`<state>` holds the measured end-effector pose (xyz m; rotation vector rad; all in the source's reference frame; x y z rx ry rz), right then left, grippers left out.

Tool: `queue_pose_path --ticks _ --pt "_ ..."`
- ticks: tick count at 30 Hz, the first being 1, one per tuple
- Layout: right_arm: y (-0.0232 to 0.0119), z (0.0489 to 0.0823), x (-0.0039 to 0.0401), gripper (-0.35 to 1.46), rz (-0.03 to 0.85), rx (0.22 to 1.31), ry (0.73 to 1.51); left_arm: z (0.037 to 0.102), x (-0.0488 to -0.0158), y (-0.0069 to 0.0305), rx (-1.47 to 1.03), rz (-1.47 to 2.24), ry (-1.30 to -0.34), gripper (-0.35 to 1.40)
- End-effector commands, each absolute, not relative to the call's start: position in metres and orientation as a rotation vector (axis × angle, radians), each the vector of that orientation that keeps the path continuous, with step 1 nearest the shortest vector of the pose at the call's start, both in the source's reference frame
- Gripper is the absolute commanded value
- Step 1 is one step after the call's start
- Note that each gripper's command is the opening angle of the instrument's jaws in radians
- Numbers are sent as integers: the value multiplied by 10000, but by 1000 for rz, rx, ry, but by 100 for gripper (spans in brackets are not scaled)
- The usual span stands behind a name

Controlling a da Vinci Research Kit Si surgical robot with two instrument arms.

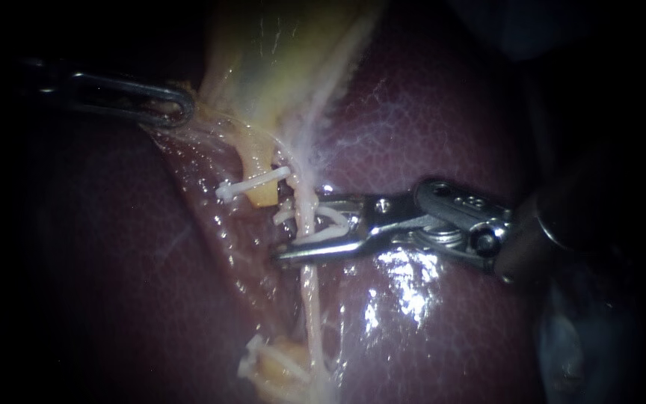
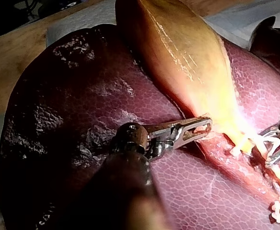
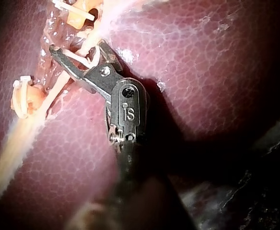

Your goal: Clipping first clip right tube

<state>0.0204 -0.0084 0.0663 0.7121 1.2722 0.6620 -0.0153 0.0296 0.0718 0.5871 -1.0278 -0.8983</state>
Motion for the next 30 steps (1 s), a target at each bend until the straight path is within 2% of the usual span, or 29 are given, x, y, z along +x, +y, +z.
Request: queue_pose_path --ticks 1,7,11,17,20,30 --pt "-85 664 204 50 656 721 1273 718 -152 296 587 -898 -1027 -35" --pt "-95 654 197 50 593 793 1281 718 -151 296 587 -898 -1027 -35" --pt "-107 639 192 50 532 878 1322 718 -151 296 587 -898 -1027 -35" --pt "-128 618 197 49 505 1018 1350 718 -151 296 587 -898 -1027 -35" --pt "-141 616 202 49 482 1077 1344 718 -151 296 587 -898 -1027 -35" --pt "-176 626 210 49 470 1167 1297 718 -150 296 588 -898 -1027 -35"
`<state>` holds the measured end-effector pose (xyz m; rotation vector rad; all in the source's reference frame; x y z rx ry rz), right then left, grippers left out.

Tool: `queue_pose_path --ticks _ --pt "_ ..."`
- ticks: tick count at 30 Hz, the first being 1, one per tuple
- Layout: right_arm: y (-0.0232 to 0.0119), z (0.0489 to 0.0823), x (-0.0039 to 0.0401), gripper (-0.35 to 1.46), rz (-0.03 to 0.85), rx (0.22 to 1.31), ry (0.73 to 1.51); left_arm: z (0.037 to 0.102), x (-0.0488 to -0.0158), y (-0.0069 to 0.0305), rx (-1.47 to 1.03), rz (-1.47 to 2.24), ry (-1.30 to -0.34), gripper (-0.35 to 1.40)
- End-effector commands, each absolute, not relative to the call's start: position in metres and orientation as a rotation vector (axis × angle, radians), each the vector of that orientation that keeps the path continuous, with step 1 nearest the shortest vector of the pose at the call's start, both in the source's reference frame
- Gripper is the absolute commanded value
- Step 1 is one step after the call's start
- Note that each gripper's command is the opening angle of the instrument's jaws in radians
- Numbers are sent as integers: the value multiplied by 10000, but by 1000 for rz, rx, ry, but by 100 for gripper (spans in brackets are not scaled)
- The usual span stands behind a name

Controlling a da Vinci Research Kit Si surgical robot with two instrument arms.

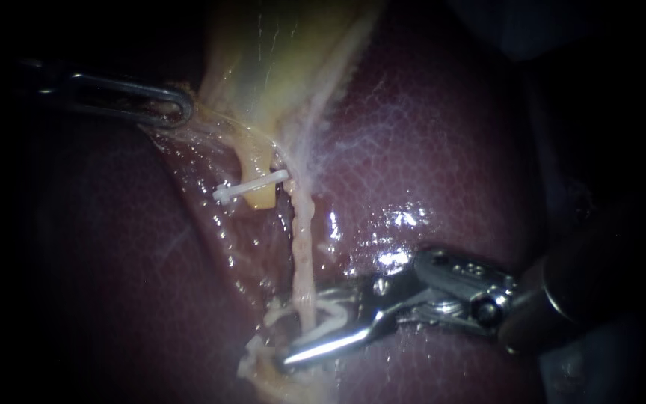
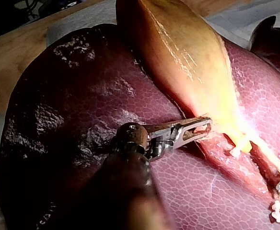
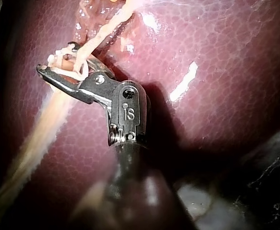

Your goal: Clipping first clip right tube

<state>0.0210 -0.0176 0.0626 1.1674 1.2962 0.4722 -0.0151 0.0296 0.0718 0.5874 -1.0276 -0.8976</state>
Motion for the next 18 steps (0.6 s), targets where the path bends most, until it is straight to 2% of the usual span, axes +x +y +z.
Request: queue_pose_path --ticks 1,18 --pt "-176 625 210 49 469 1167 1297 718 -150 296 588 -898 -1027 -35" --pt "-172 627 206 28 519 1200 1275 717 -150 296 588 -898 -1027 -35"
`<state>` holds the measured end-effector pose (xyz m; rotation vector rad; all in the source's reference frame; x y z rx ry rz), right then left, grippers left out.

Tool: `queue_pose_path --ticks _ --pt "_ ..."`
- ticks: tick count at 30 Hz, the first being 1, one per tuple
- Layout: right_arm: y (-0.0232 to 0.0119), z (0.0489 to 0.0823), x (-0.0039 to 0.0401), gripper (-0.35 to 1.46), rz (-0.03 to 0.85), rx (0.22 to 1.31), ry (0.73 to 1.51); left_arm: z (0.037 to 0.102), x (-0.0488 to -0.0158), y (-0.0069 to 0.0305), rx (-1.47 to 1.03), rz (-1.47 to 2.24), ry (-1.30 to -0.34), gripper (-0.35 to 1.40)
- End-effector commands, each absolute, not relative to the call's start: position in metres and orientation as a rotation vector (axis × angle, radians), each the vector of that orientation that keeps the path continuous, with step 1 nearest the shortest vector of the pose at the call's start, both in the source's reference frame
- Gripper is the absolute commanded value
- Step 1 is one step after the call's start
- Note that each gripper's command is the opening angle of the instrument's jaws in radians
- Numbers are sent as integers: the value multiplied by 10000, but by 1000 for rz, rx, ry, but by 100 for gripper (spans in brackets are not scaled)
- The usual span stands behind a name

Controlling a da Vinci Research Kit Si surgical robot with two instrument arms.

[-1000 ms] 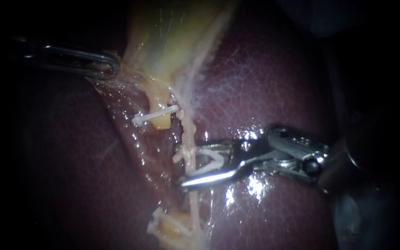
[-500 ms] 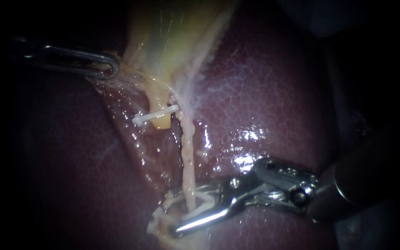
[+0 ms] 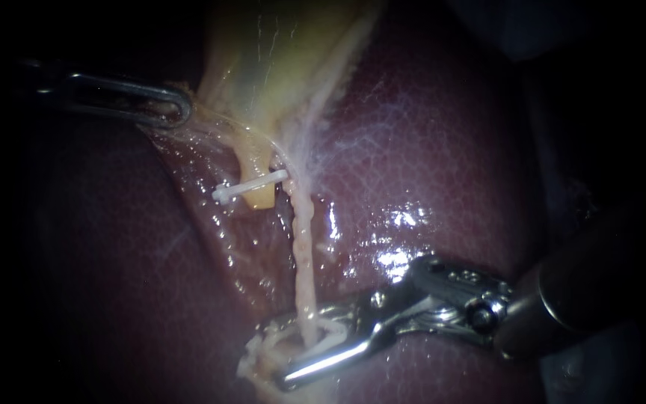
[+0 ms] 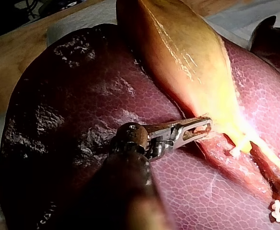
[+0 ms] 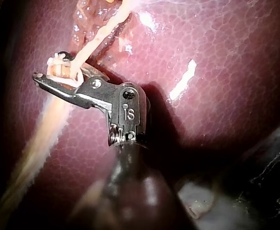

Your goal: Clipping first clip right tube

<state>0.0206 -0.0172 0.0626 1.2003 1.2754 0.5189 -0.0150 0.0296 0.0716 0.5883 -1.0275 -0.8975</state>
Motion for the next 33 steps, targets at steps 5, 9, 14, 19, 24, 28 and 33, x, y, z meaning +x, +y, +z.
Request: queue_pose_path --ticks 5,9,14,19,24,28,33 --pt "-172 628 206 18 527 1208 1269 716 -149 296 588 -898 -1027 -35" --pt "-171 628 206 -3 531 1213 1283 716 -149 296 589 -898 -1027 -35" --pt "-168 632 208 -35 537 1221 1308 716 -149 296 589 -898 -1027 -35" --pt "-166 635 208 -35 550 1233 1299 716 -149 297 589 -897 -1027 -35" --pt "-166 635 209 -35 550 1234 1299 716 -149 297 589 -897 -1027 -35" --pt "-165 635 209 -35 550 1234 1299 717 -149 297 589 -897 -1027 -35" --pt "-164 637 208 -35 550 1234 1299 717 -149 297 589 -897 -1028 -35"
